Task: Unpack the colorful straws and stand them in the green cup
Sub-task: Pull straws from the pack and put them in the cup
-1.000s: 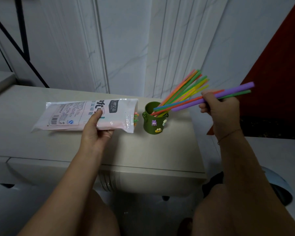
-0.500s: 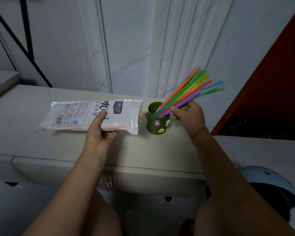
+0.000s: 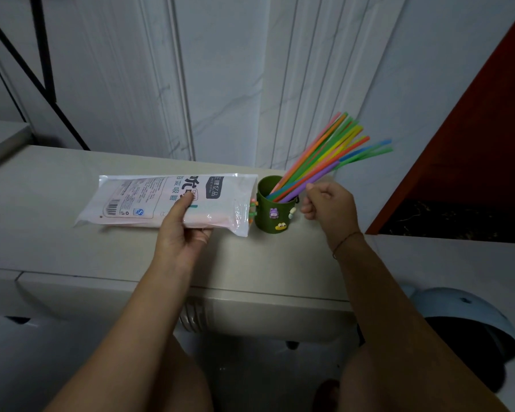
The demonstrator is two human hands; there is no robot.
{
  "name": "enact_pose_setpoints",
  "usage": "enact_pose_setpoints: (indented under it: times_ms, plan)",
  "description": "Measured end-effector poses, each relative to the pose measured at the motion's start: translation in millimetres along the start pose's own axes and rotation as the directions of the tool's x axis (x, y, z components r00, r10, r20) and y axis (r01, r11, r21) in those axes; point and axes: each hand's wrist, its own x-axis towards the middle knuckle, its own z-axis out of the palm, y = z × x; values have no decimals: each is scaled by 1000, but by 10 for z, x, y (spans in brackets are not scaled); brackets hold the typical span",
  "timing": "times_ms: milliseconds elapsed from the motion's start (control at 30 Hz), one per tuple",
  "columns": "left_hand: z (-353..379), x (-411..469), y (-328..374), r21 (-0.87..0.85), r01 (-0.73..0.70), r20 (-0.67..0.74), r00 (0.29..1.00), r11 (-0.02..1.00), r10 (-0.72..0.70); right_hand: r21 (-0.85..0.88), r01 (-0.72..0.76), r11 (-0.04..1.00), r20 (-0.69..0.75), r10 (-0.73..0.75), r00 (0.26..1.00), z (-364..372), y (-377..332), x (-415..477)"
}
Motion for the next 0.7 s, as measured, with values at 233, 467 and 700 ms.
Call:
enact_pose_setpoints:
  times_ms: [233,467,700]
  plan:
    - [38,3,-40,64,3,73,997,998,-8,179,-229,957,376,148,915,218,-96,-441]
    - [92,-29,-97,73,-24,98,995,997,17,170,-4,985,398,-65,915,350,-164,-518]
    - [68,-15,-125,62,-12,62,998,998,8,190,7,982,317,-68,946,345,-109,-501]
